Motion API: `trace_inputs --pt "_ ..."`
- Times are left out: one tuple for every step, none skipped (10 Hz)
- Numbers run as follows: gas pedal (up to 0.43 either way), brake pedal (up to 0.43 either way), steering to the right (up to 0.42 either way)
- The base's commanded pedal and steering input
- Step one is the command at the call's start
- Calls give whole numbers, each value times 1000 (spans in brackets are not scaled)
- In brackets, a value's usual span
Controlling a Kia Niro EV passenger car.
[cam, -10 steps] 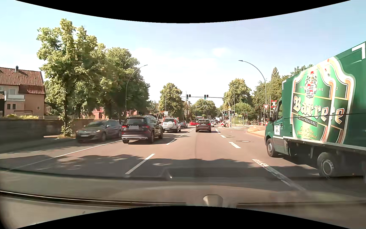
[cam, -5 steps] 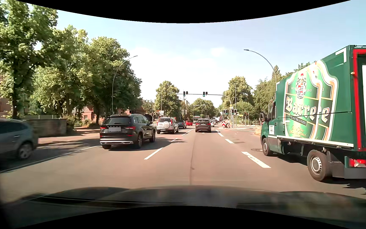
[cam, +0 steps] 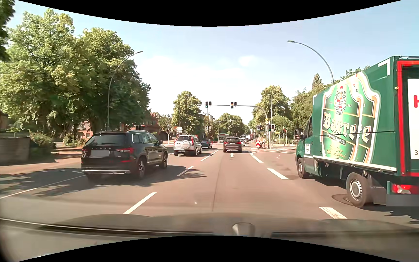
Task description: Follow the waypoints while adhering to traffic rules and regulations
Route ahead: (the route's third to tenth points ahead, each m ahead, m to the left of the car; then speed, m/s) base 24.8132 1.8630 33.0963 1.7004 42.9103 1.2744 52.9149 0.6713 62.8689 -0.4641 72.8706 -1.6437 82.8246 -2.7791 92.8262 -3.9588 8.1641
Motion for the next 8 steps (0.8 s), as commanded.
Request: trace_inputs --pt "0 6 14" --pt "0 6 14" --pt "0 6 14" --pt "0 6 14" --pt "0 6 14" --pt "0 24 14" --pt "0 61 14" --pt "0 128 14"
